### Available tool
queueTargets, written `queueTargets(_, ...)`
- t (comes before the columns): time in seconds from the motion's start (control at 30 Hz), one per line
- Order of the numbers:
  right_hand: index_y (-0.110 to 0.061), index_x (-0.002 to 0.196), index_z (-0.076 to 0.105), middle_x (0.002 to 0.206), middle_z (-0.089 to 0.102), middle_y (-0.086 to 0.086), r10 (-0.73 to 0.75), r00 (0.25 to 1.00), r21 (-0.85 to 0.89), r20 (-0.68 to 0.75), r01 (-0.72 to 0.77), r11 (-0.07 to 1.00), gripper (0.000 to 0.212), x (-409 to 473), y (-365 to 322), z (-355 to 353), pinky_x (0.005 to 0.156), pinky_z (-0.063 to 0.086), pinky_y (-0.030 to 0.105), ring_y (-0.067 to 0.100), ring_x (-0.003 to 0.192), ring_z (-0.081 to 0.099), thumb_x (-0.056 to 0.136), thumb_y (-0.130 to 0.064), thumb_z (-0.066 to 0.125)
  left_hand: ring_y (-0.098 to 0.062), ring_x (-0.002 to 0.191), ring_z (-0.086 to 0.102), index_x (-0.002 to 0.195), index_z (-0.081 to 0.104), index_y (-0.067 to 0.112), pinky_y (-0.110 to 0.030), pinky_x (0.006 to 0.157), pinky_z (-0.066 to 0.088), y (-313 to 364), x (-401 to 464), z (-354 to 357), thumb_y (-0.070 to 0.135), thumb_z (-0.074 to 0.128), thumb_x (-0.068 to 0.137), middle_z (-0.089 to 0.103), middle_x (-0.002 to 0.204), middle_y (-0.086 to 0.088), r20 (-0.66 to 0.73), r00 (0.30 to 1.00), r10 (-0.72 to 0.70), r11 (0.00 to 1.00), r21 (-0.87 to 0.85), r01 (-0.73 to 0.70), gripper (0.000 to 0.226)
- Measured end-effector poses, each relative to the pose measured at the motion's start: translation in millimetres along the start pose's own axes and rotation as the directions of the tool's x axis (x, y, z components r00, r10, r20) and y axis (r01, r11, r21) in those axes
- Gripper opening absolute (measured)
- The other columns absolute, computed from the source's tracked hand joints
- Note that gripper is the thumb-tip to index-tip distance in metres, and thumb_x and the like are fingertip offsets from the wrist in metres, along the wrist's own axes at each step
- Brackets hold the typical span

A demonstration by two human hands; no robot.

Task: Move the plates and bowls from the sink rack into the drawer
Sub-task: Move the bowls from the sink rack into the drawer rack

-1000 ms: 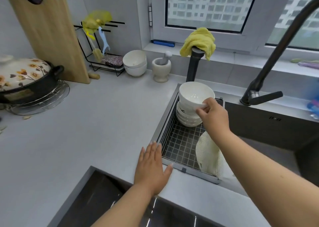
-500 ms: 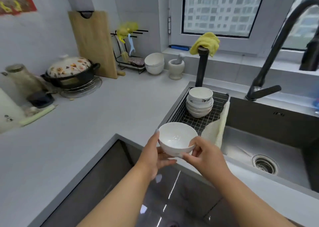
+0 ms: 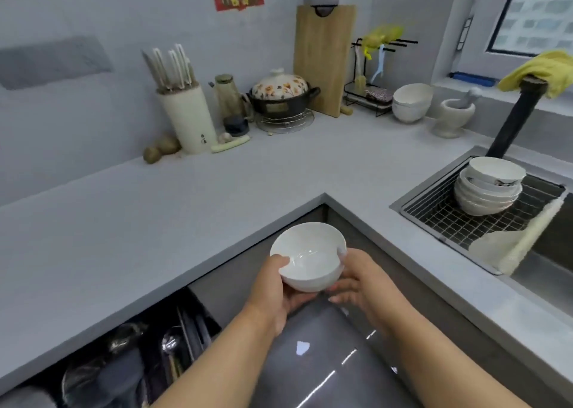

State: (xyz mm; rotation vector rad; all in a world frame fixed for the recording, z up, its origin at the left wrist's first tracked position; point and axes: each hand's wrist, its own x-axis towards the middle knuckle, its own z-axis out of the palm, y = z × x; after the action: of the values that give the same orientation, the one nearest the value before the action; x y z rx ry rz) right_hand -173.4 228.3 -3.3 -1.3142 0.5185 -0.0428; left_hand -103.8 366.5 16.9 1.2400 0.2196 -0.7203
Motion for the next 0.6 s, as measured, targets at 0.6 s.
queueTargets(0.6, -0.016, 0.109, 0.055, 0.101, 0.061, 0.014, 0.166, 0.903, -0.293, 0.396, -0.048, 0.955, 0.021, -33, 108, 312, 0.062, 0.052, 0.032, 0.024, 0.075, 0.061, 0.093, -0.029, 0.053, -0.029, 0.079, 0.067, 0.108, 0.058, 0.013, -0.041, 0.076, 0.058, -21, -142, -357, 0.036, 0.04, 0.101, 0.068, 0.093, -0.02, -0.558, 0.822, 0.116, 0.993, 0.094, -0.077, 0.03)
